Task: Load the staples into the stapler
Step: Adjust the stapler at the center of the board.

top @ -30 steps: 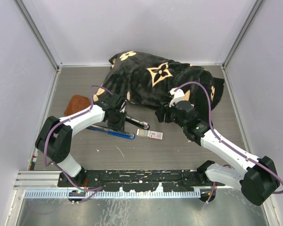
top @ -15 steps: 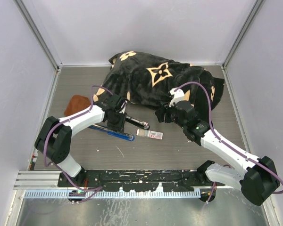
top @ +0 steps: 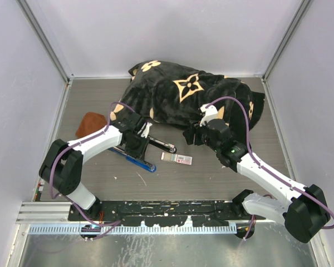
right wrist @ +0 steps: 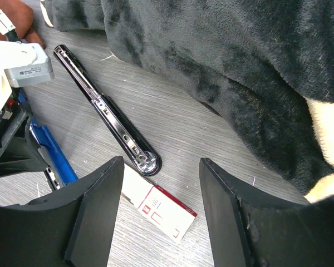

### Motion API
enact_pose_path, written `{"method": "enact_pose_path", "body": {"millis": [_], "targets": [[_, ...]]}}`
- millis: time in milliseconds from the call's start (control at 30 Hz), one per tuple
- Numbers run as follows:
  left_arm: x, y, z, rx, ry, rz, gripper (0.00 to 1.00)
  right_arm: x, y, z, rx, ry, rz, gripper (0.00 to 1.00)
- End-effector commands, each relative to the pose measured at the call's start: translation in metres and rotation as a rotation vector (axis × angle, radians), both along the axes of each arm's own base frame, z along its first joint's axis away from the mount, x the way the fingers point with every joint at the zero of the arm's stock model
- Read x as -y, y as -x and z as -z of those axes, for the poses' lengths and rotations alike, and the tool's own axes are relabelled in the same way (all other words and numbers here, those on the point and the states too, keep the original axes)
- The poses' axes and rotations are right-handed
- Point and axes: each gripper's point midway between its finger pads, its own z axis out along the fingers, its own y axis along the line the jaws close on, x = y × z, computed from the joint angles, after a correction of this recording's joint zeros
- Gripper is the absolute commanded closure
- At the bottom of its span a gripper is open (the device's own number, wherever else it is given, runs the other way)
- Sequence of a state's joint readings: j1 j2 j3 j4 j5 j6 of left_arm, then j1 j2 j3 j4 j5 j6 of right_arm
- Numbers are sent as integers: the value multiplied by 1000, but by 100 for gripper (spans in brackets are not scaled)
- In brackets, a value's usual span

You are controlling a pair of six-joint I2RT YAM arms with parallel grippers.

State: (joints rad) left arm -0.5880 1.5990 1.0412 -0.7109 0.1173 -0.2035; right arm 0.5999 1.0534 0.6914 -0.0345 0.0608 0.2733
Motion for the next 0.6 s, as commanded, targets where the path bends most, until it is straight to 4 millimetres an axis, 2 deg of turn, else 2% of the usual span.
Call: {"method": "enact_pose_path", "body": {"millis": [0, 267, 567], "targets": [[1, 14, -12, 12, 22, 98, 70, -3, -5, -17, 42, -43, 4, 38], [15, 28, -15, -6, 62, 193, 70, -2, -5, -17, 42, -43, 6, 38], [14, 30, -13, -12, 20, 195, 70, -2, -4, -18, 44, -46, 4, 38]]}}
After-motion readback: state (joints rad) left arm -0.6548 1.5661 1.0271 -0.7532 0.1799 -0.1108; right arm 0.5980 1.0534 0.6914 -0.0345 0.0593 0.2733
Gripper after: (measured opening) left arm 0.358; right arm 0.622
